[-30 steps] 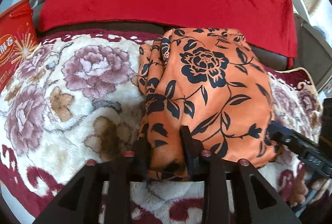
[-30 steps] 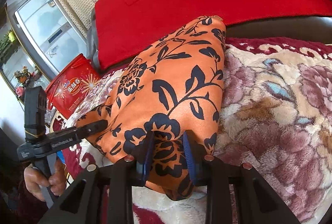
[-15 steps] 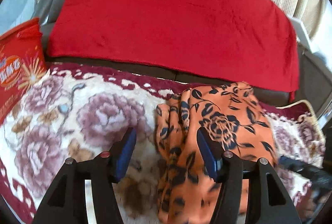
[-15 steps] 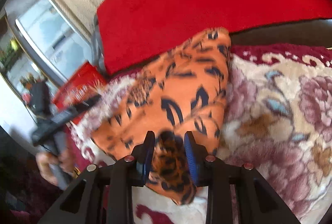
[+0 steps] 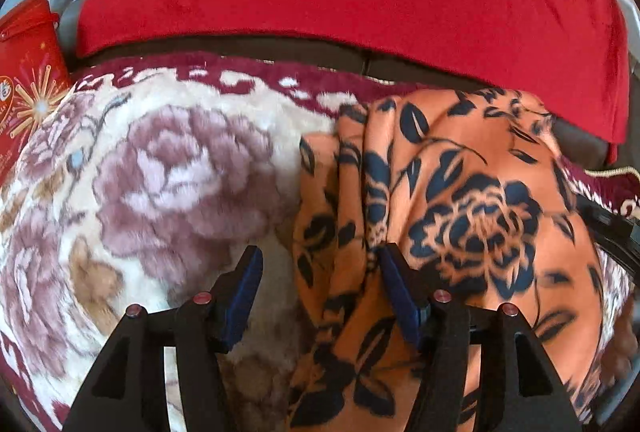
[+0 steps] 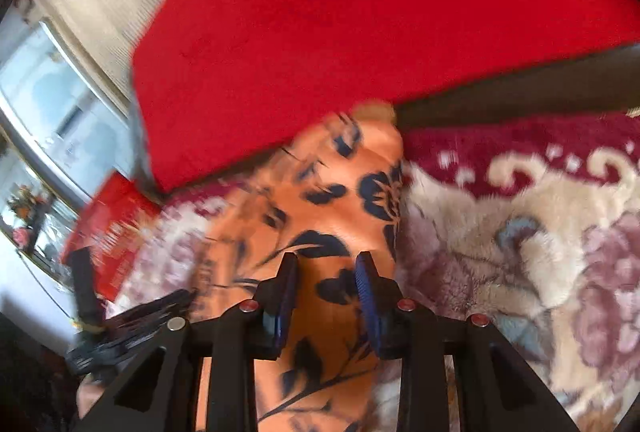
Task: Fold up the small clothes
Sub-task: 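Tuck and straighten the blouse bundle edges with both tools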
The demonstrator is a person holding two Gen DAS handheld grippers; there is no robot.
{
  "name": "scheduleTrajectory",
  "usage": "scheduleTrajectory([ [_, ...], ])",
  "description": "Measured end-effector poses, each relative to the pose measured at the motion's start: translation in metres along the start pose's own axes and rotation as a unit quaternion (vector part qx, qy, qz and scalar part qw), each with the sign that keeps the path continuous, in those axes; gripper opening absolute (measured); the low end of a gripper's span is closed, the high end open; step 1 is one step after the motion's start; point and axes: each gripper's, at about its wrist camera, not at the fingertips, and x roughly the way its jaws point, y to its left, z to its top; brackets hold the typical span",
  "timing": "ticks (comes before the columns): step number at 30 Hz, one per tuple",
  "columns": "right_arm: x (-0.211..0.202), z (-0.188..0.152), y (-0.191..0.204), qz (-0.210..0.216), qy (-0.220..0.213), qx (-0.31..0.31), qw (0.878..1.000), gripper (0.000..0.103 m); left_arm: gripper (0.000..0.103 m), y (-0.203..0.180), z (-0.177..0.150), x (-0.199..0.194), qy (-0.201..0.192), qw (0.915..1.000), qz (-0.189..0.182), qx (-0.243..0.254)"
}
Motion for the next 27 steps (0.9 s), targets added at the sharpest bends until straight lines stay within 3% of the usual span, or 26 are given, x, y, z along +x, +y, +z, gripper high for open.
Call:
scheduleTrajectory([
  [3,0.012,0.003,-0.014,0.021,0.011,0.028,0.999,0.035,0.063,-0.001,-0.006,-0.003,-0.005,0.9999,0.002,0.010],
  [7,-0.007,0.009,-0.011,0.035,0.006,0.033,0.999,0.037,0.062,0.002,-0.008,-0.013,-0.016,0.9998,-0.006,0.005],
  [9,-0.021,0.007,-0.010,0.031,0.009,0.035,0.999,0.063,0.062,0.005,-0.010,-0.020,-0.019,0.9997,-0.012,0.009],
  [10,-0.027,0.004,-0.012,0.036,0.006,0.043,0.998,0.083,0.063,0.010,-0.010,-0.027,-0.024,0.9994,-0.023,0.004],
  [11,-0.035,0.001,-0.015,0.048,-0.001,0.054,0.997,0.085,0.065,0.014,-0.013,-0.032,-0.029,0.9990,-0.033,-0.002],
  [14,-0.040,-0.004,-0.023,0.062,0.015,0.064,0.996,0.085,0.080,0.039,-0.009,-0.041,-0.044,0.9938,-0.082,-0.060],
  [17,-0.032,-0.009,-0.034,0.085,0.035,0.095,0.991,0.085,0.080,0.057,-0.008,-0.031,-0.012,0.9872,-0.119,-0.106],
  [19,-0.023,-0.013,-0.037,0.090,0.044,0.109,0.989,0.085,0.080,0.058,-0.010,-0.023,0.006,0.9874,-0.110,-0.114],
  [22,-0.003,-0.021,-0.035,0.102,0.066,0.115,0.986,0.084,0.081,0.042,-0.014,-0.010,0.040,0.9931,-0.077,-0.078],
  [24,0.007,-0.027,-0.028,0.116,0.074,0.104,0.985,0.067,0.081,0.036,-0.018,-0.008,0.041,0.9939,-0.071,-0.073],
  [27,-0.002,-0.029,-0.011,0.085,0.057,0.054,0.993,0.045,0.079,0.035,-0.020,-0.014,0.040,0.9938,-0.072,-0.074],
])
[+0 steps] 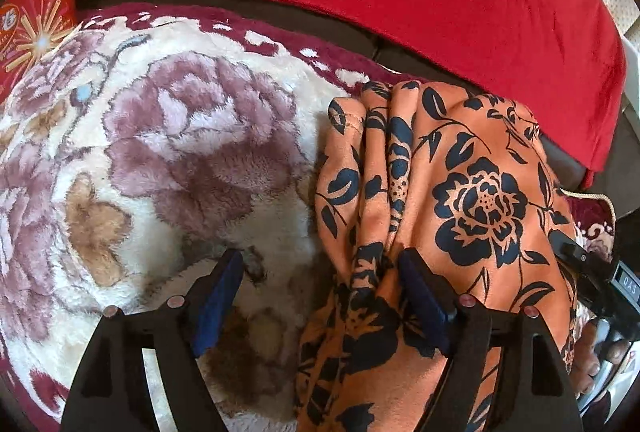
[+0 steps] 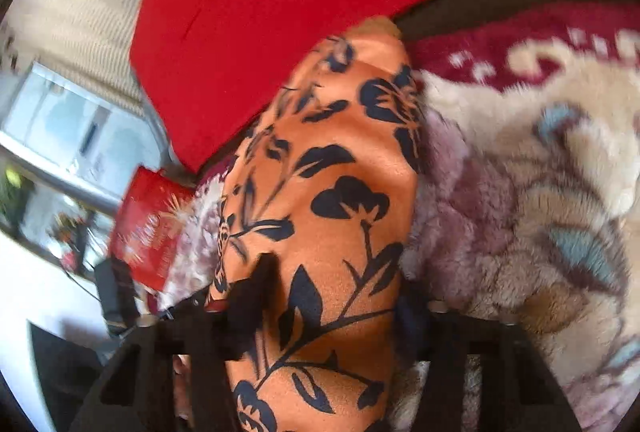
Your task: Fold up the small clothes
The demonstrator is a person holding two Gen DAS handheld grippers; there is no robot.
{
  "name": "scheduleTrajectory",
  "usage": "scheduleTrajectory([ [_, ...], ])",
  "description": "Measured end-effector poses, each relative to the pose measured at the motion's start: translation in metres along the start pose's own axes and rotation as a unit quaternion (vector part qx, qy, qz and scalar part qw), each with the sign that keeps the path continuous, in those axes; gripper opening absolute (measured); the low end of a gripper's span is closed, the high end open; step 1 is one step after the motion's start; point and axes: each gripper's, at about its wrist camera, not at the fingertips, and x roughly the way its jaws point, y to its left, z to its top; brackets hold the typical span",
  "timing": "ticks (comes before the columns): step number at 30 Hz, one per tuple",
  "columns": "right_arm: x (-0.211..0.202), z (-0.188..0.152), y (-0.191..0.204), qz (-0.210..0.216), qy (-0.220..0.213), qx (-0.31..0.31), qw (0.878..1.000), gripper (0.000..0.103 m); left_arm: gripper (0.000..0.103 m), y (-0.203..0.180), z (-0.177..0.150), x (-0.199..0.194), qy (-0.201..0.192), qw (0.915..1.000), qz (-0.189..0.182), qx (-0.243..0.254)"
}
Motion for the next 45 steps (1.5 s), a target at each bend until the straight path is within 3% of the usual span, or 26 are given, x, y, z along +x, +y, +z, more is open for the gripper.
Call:
scheduleTrajectory([
  [1,-0.008,-0.001,0.012,-0.015,-0.012,-0.028,0.999,0.039,0.079,0.002,-0.001,-0.003,0.001,1.0000,-0.006,-0.006],
  [5,-0.015,-0.007,0.037,-0.046,-0.018,-0.086,0.995,0.039,0.079,-0.001,-0.006,-0.003,0.010,0.9999,0.000,0.000],
  [7,-0.005,-0.006,0.023,-0.057,0.003,-0.067,0.996,0.043,0.079,-0.003,-0.008,-0.004,0.017,0.9998,-0.004,0.006],
  [8,-0.003,-0.003,0.009,-0.034,0.010,-0.032,0.999,0.053,0.079,-0.003,-0.008,-0.005,0.018,0.9998,-0.005,0.008],
  [10,-0.003,0.002,-0.004,-0.003,0.024,0.012,1.000,0.059,0.080,0.000,-0.005,-0.006,0.023,0.9996,-0.015,-0.005],
  [12,-0.009,0.010,-0.009,0.007,0.010,0.028,1.000,0.067,0.080,0.004,0.000,-0.006,0.022,0.9993,-0.025,-0.018],
  [13,-0.014,0.014,-0.009,0.005,-0.007,0.026,1.000,0.076,0.080,0.005,0.003,-0.006,0.017,0.9993,-0.025,-0.020],
  [18,-0.018,0.043,-0.020,0.029,-0.058,0.056,0.996,0.084,0.081,0.000,0.022,-0.022,-0.046,0.9986,-0.022,-0.011],
  [24,0.002,0.068,-0.053,0.037,-0.070,0.119,0.990,0.084,0.081,-0.002,0.030,0.012,0.021,0.9989,-0.035,-0.025],
  [28,0.011,0.075,-0.068,0.059,-0.057,0.135,0.987,0.083,0.081,-0.007,0.016,0.009,0.017,0.9998,-0.003,0.008],
  [30,0.014,0.076,-0.059,0.059,-0.060,0.108,0.991,0.078,0.081,-0.007,0.012,0.009,0.015,0.9998,-0.001,0.011],
  [32,0.022,0.076,-0.045,0.039,-0.047,0.070,0.996,0.030,0.082,-0.007,0.009,0.008,0.014,0.9998,0.001,0.013],
  [34,0.025,0.072,-0.030,-0.012,-0.055,0.037,0.998,0.028,0.082,-0.008,0.006,0.006,0.010,0.9998,0.007,0.019],
  [36,0.018,0.067,-0.019,-0.027,-0.073,0.016,0.997,0.023,0.081,-0.010,0.005,0.003,0.003,0.9996,0.013,0.025],
  [40,0.005,0.062,-0.007,-0.025,-0.093,0.016,0.995,0.023,0.081,-0.014,0.002,-0.001,-0.014,0.9984,0.028,0.047],
  [45,0.003,0.059,-0.023,-0.011,-0.070,0.062,0.996,0.036,0.082,-0.012,0.002,-0.007,-0.009,0.9992,0.011,0.039],
])
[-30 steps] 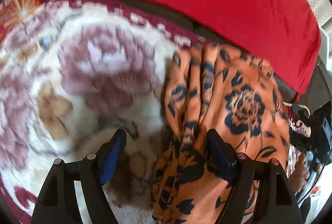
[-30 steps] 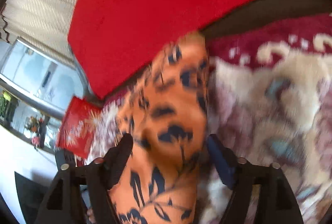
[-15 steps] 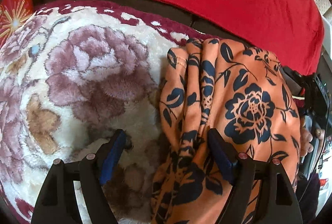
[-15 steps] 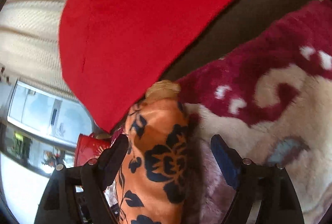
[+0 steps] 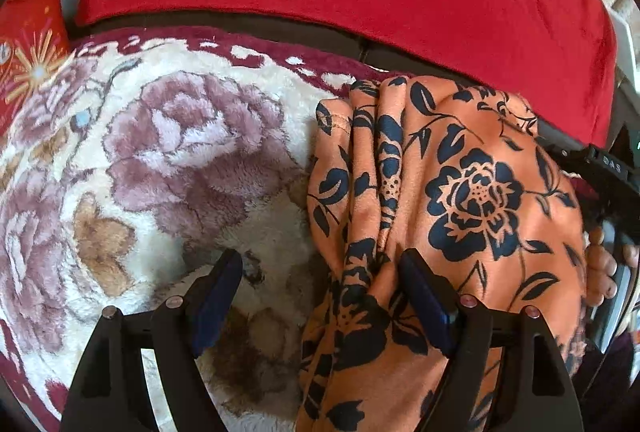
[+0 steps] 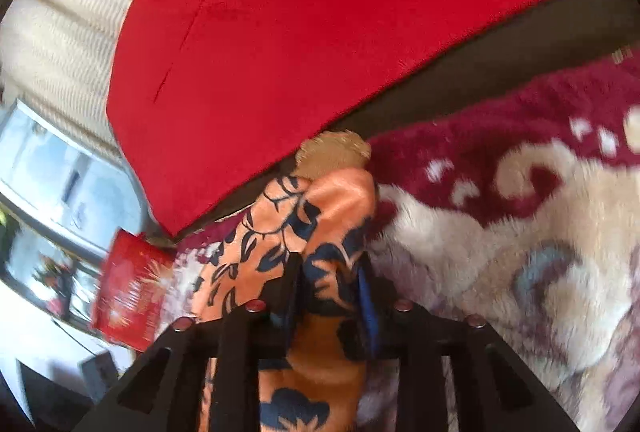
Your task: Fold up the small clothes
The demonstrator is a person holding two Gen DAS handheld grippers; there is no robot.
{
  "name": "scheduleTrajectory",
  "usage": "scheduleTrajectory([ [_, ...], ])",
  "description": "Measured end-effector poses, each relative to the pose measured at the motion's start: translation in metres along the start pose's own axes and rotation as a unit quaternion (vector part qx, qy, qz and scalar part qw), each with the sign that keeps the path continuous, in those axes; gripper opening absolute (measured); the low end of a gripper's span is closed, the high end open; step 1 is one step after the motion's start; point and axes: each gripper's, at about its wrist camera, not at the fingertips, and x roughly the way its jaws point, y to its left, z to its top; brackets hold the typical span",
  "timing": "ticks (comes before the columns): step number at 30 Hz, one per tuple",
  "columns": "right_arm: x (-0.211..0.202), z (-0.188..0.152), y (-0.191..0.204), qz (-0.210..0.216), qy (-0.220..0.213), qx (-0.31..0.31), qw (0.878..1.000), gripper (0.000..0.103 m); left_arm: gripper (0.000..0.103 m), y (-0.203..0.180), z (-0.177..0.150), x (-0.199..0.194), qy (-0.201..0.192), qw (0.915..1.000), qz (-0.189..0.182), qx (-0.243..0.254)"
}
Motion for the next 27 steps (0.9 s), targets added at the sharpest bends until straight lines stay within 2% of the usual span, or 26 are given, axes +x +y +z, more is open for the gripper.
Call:
scheduleTrajectory([
  [1,-0.006,0.000,-0.006,0.013,0.006,0.016,1.000,0.056,0.082,0.003,0.000,-0.003,0.001,0.9998,-0.017,-0.009],
  [2,-0.013,-0.001,-0.008,0.033,0.011,0.031,0.999,0.083,0.082,0.005,0.001,-0.004,0.001,0.9993,-0.033,-0.017],
  [3,-0.021,-0.004,-0.009,0.046,0.007,0.036,0.998,0.087,0.082,0.008,0.001,-0.008,0.001,0.9982,-0.054,-0.027],
  [5,-0.037,-0.009,-0.009,0.057,0.005,0.030,0.998,0.087,0.082,0.009,0.000,-0.012,0.000,0.9967,-0.074,-0.035],
  [9,-0.053,-0.027,0.000,0.050,0.041,0.017,0.998,0.087,0.082,0.005,-0.003,-0.016,-0.001,0.9967,-0.075,-0.030],
  [14,-0.076,-0.068,0.001,0.058,0.080,-0.010,0.995,0.087,0.082,0.013,-0.011,-0.012,0.031,0.9941,-0.092,-0.049],
  [17,-0.070,-0.095,0.007,0.063,0.101,-0.021,0.993,0.087,0.082,0.019,-0.012,-0.010,0.040,0.9907,-0.111,-0.069],
  [22,-0.051,-0.114,0.012,0.053,0.103,-0.026,0.993,0.084,0.082,0.024,-0.017,-0.003,0.061,0.9845,-0.142,-0.082],
  [25,-0.039,-0.118,0.012,0.037,0.095,-0.044,0.994,0.072,0.084,0.024,-0.019,0.008,0.082,0.9797,-0.158,-0.093],
  [27,-0.033,-0.121,0.012,0.029,0.092,-0.057,0.994,0.070,0.084,0.022,-0.020,0.009,0.084,0.9780,-0.166,-0.094],
])
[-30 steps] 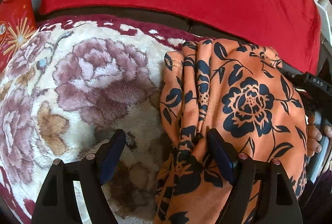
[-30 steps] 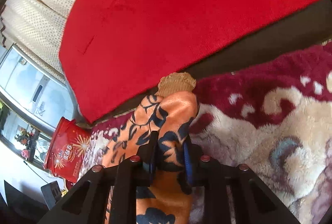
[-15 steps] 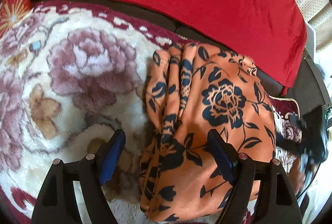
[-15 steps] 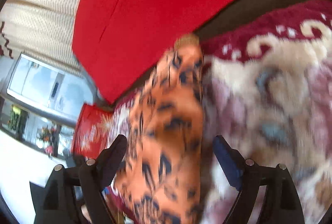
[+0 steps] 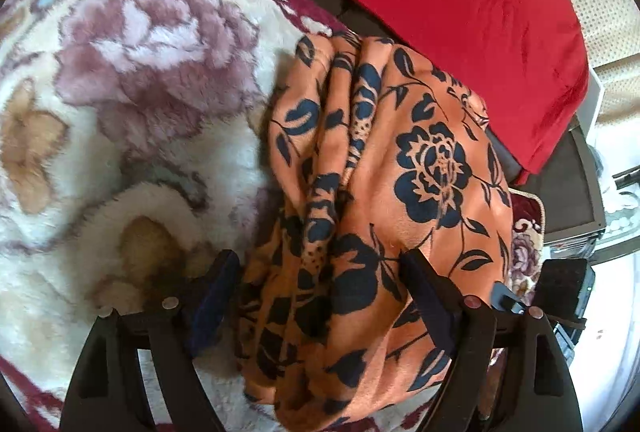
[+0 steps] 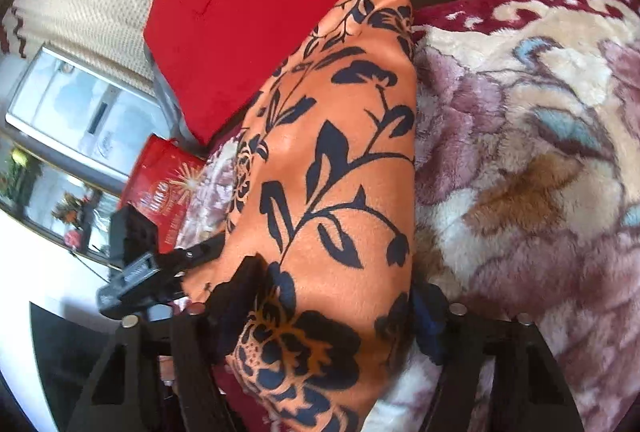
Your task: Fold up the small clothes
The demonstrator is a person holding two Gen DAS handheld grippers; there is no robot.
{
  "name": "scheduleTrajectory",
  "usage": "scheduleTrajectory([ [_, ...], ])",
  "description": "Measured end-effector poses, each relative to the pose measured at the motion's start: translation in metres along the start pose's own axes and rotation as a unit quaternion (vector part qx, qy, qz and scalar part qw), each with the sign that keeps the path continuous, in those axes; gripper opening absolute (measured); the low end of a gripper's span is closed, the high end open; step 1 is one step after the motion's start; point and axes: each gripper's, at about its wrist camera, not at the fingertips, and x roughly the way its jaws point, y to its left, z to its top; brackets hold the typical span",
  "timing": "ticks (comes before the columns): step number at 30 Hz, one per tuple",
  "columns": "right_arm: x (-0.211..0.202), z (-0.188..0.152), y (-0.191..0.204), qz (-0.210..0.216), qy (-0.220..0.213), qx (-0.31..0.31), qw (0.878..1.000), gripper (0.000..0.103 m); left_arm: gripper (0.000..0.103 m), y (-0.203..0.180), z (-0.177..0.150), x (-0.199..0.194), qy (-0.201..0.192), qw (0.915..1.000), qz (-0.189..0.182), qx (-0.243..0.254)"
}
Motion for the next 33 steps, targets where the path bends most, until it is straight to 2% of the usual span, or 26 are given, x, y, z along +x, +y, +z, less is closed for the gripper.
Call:
scheduleTrajectory([
  [6,0.002,0.006,-0.005,0.010,0.001,0.003,1.000,0.070,0.083,-0.026,-0.008,0.002,-0.023,0.9978,0.029,0.055],
  [9,0.002,0.007,-0.008,0.012,0.003,0.000,1.000,0.070,0.078,-0.046,-0.018,0.008,-0.043,0.9898,0.089,0.103],
  [11,0.005,0.009,-0.008,0.014,0.005,-0.003,1.000,0.070,0.075,-0.054,-0.022,0.009,-0.055,0.9860,0.108,0.115],
  [14,0.005,0.011,-0.009,0.017,0.005,-0.006,1.000,0.070,0.067,-0.055,-0.023,0.009,-0.062,0.9855,0.110,0.114],
  [17,0.006,0.012,-0.010,0.020,0.007,-0.010,1.000,0.071,0.064,-0.057,-0.025,0.009,-0.068,0.9837,0.114,0.121],
  [21,0.006,0.018,-0.012,0.031,0.009,-0.004,0.999,0.071,0.063,-0.055,-0.029,0.006,-0.071,0.9832,0.114,0.124],
  [26,0.000,0.033,-0.015,0.036,-0.029,0.006,0.999,0.072,0.063,-0.053,-0.030,0.003,-0.069,0.9834,0.113,0.124],
  [29,0.013,0.040,-0.023,0.042,-0.025,0.015,0.999,0.072,0.063,-0.053,-0.027,0.007,-0.068,0.9830,0.115,0.126],
  [33,0.014,0.041,-0.016,0.028,-0.028,-0.010,0.999,0.065,0.065,-0.055,-0.024,0.011,-0.066,0.9826,0.120,0.126],
])
